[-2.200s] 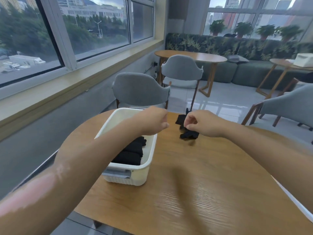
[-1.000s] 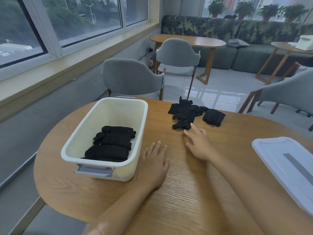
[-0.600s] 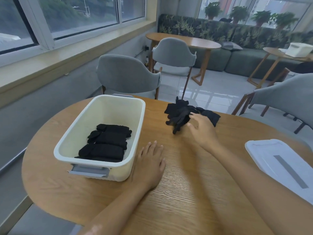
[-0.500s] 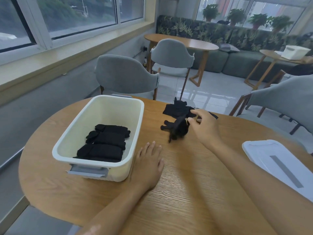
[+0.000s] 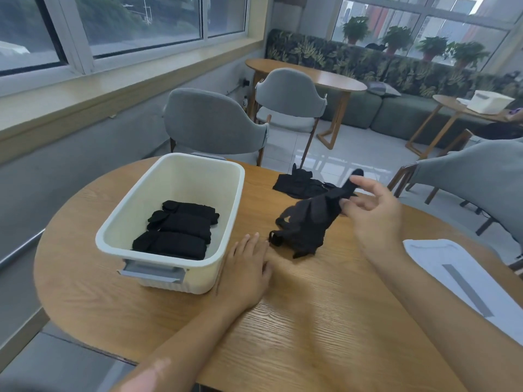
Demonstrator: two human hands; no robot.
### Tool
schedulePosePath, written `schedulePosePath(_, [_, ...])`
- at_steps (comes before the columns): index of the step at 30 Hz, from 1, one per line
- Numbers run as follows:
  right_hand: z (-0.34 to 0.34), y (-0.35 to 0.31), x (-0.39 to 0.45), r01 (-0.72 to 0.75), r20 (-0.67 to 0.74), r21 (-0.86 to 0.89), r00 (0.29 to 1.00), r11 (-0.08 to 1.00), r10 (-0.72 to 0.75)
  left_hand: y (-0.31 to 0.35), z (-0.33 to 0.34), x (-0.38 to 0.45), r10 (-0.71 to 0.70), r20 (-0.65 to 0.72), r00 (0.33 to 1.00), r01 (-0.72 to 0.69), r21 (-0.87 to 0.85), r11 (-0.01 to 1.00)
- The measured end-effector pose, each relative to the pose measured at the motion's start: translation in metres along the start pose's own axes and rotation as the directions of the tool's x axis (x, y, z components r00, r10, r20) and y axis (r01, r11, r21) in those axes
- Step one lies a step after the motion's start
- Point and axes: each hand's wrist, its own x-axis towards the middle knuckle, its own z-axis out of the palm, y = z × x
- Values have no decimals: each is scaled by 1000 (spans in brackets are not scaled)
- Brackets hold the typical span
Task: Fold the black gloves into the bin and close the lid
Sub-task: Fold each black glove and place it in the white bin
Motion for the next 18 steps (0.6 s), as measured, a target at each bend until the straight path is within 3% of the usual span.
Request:
schedulePosePath(3, [-9, 33, 16, -378, 112, 69, 923, 923, 369, -1, 1, 0, 7, 9, 1000, -7, 7, 1000])
schedulePosePath(4, [-12, 48, 16, -481, 177, -30, 860, 876, 478, -1, 1, 0, 8, 12, 1000, -8, 9, 1000])
schedulePosePath(6, [-17, 80, 9, -537, 199, -333, 764, 775, 614, -2, 1, 0, 4, 21, 1000, -4, 9, 1000])
schedulePosePath(8, [-22, 104, -6, -460, 135, -491, 799, 740, 586, -1, 0, 0, 1, 21, 1000, -2, 8, 1000])
schedulePosePath(11, [-21, 120, -23, -347, 113, -508, 881, 788, 460, 0, -2, 1, 6, 19, 1000, -6, 9, 1000])
schedulePosePath(15, [-8, 118, -46, -124, 259, -494, 924, 861, 281, 0, -2, 1, 2, 24, 1000, -2, -7, 1000])
schedulePosePath(18, [2, 115, -56, 76, 414, -516, 894, 853, 170, 0, -3, 0, 11, 22, 1000, -10, -3, 1000])
